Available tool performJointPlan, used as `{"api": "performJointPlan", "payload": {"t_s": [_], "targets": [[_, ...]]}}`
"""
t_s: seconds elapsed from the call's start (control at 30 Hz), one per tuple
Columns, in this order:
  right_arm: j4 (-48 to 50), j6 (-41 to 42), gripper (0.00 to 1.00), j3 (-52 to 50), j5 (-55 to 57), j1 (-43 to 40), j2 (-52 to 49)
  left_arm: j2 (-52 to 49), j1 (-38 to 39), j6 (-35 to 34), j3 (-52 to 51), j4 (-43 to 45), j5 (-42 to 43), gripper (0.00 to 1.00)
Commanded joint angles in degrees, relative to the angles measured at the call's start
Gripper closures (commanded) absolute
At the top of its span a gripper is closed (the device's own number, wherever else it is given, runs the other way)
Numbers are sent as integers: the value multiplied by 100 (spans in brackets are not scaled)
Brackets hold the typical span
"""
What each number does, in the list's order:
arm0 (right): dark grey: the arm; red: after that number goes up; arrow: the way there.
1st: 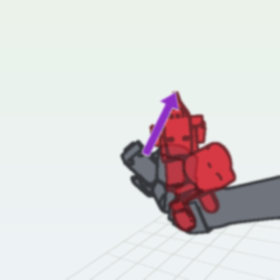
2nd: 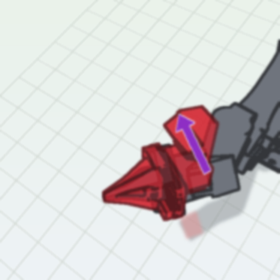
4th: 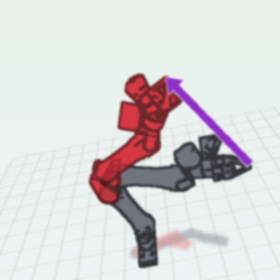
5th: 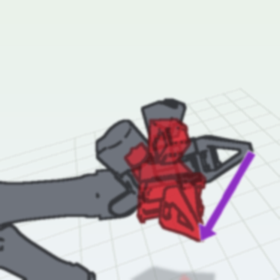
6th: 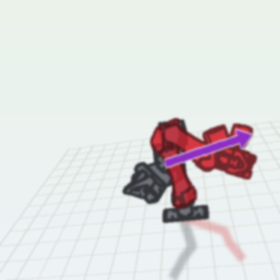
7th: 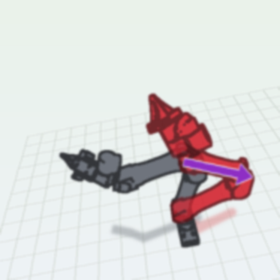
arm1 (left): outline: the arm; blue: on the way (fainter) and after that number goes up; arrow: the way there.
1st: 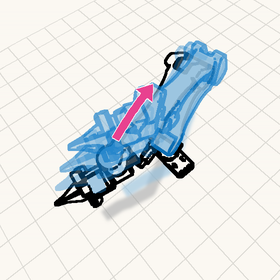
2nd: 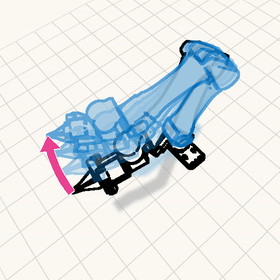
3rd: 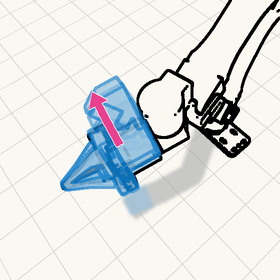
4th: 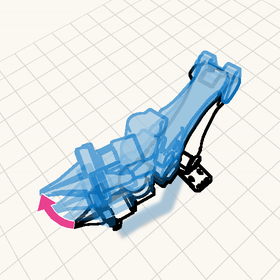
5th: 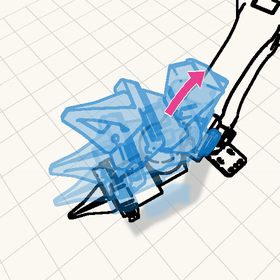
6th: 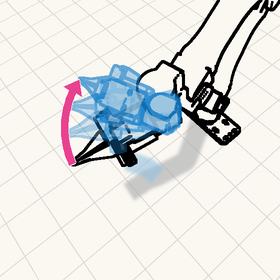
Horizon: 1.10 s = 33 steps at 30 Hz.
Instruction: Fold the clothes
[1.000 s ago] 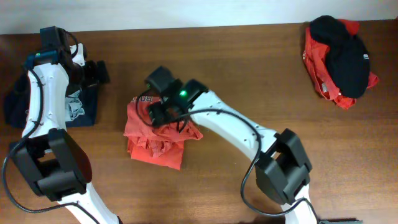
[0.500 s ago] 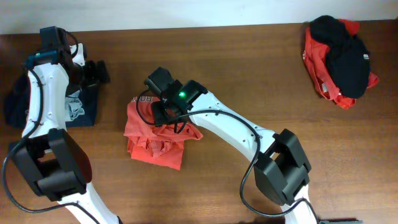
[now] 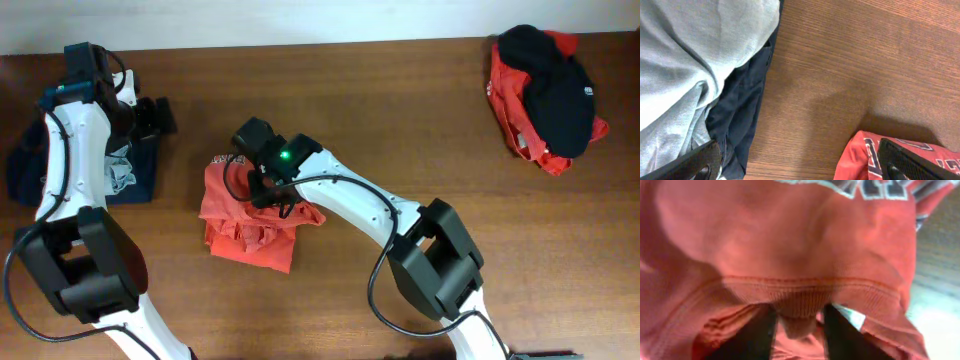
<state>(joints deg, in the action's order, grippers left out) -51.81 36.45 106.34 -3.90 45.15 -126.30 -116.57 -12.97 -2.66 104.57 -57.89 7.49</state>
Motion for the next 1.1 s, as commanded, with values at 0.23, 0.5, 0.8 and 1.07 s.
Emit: {"api": "performJointPlan", "payload": {"t_s": [0.23,0.5,0.8,1.07], "targets": [[-444,-7,96,-26,79,22,-22,216,22,-35,122,-24,68,1],[-1403,-321,96,-26,-321,214,678,216,22,-33,122,-4,66,1],[-1248,-470,96,-33,-28,1176,625,216,22,-33,122,107,63,1],[-1228,-470,95,-33,31,1412,426,216,17,-33,122,120,57,1]]}}
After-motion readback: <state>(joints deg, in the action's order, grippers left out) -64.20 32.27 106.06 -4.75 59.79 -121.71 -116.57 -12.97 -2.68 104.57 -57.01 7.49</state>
